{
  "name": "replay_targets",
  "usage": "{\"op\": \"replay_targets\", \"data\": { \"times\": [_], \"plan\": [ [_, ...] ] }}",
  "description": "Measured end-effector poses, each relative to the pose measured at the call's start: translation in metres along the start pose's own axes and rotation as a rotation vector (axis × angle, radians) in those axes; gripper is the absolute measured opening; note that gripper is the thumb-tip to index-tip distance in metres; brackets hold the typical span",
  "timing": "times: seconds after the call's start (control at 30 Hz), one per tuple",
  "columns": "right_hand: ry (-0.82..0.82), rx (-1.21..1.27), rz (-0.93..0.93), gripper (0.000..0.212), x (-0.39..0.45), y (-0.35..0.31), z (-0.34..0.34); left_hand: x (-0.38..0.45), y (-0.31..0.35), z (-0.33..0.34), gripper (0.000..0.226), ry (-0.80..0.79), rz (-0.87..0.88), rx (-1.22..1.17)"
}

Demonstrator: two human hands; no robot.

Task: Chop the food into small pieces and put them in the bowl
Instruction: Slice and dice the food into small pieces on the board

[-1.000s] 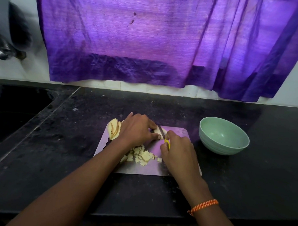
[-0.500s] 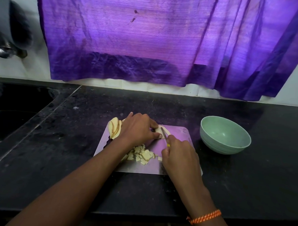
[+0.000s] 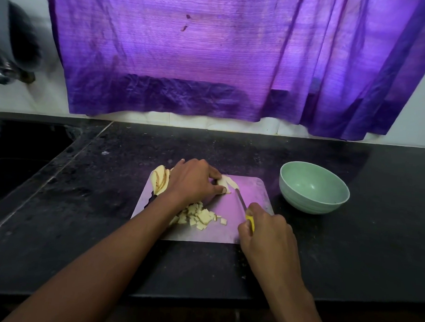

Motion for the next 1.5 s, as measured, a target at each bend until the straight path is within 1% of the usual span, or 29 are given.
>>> {"op": "replay_targets", "data": {
  "times": [0.17,0.27,0.47,0.67,0.83,0.97,1.1,1.3,1.5],
  "plan": [
    [0.060,0.040,-0.044,0.033,0.006,-0.006,0.000,0.001,0.002,-0.002,0.045,0.032,0.013,0.045],
    [0.080,0.062,-0.057,0.033,0.018,-0.013,0.004,0.001,0.002,-0.002,0.045,0.038,0.008,0.054],
    [0.052,0.074,-0.083,0.030,0.050,-0.023,0.020,-0.001,0.000,-0.004,0.040,0.041,0.005,0.034],
    [0.034,0.051,-0.080,0.029,0.055,-0.026,0.026,0.000,0.000,-0.001,0.032,0.041,0.006,0.045],
    [0.013,0.014,-0.096,0.028,0.061,-0.032,0.035,0.001,0.001,-0.001,0.031,0.034,-0.003,0.063],
    [-0.010,0.007,-0.100,0.033,0.051,-0.029,0.030,0.001,0.000,0.001,0.035,0.025,-0.019,0.082],
    [-0.047,0.040,-0.058,0.040,0.030,-0.017,0.021,0.001,0.000,0.001,0.042,0.011,-0.015,0.074],
    [-0.010,-0.018,-0.029,0.026,0.004,-0.006,0.009,-0.001,0.000,0.000,0.044,0.005,-0.021,0.053],
    [0.034,0.037,-0.027,0.026,0.001,0.001,0.002,-0.001,0.000,-0.001,0.043,0.013,-0.023,0.033]
  ]
}}
Point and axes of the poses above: each hand's wrist, its own x-axis towards the middle knuckle, its own z-axis out of the palm, y = z × x, the point moved 9 cm from there along x, towards the middle knuckle, and after that the axes turned 10 degrees about x, right-handed, at the moved point
